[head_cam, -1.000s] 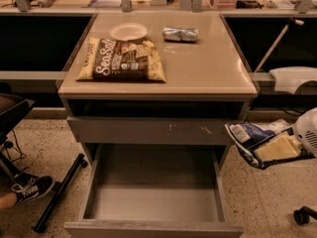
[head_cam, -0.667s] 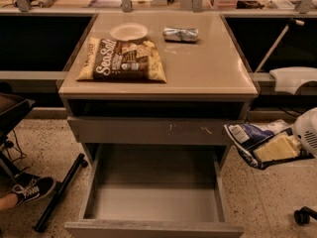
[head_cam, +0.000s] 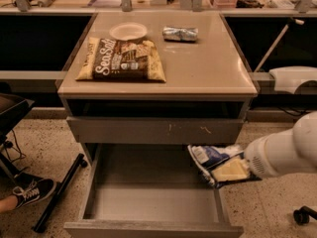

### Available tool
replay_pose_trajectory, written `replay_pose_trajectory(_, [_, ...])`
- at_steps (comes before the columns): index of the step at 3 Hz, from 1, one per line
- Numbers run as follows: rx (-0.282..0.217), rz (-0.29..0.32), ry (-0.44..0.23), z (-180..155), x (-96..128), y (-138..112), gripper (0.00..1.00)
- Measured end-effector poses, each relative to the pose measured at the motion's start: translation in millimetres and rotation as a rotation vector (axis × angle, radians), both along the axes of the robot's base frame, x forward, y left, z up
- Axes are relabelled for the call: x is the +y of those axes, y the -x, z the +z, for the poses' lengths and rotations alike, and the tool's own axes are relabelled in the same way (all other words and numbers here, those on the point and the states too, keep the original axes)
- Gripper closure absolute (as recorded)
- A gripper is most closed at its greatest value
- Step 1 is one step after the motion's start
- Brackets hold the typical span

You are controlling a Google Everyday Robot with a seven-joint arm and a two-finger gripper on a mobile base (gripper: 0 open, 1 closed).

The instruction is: Place blue chip bag into middle drawer

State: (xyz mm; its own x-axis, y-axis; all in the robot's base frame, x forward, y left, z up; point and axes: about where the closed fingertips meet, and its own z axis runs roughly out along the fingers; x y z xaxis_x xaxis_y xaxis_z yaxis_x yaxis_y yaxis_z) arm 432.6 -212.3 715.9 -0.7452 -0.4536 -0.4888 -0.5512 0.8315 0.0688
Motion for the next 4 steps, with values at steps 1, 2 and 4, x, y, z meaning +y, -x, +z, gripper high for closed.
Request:
replay_pose_trajectory(1, [0.029, 0.004, -0.055, -67, 53, -12, 1.0])
replay_pose_trajectory(2, [0.049, -0.017, -0.071, -120, 87, -36, 1.0])
replay_pose_trajectory(4, [0.06, -0.046, -0.07, -145, 93, -47, 1.0])
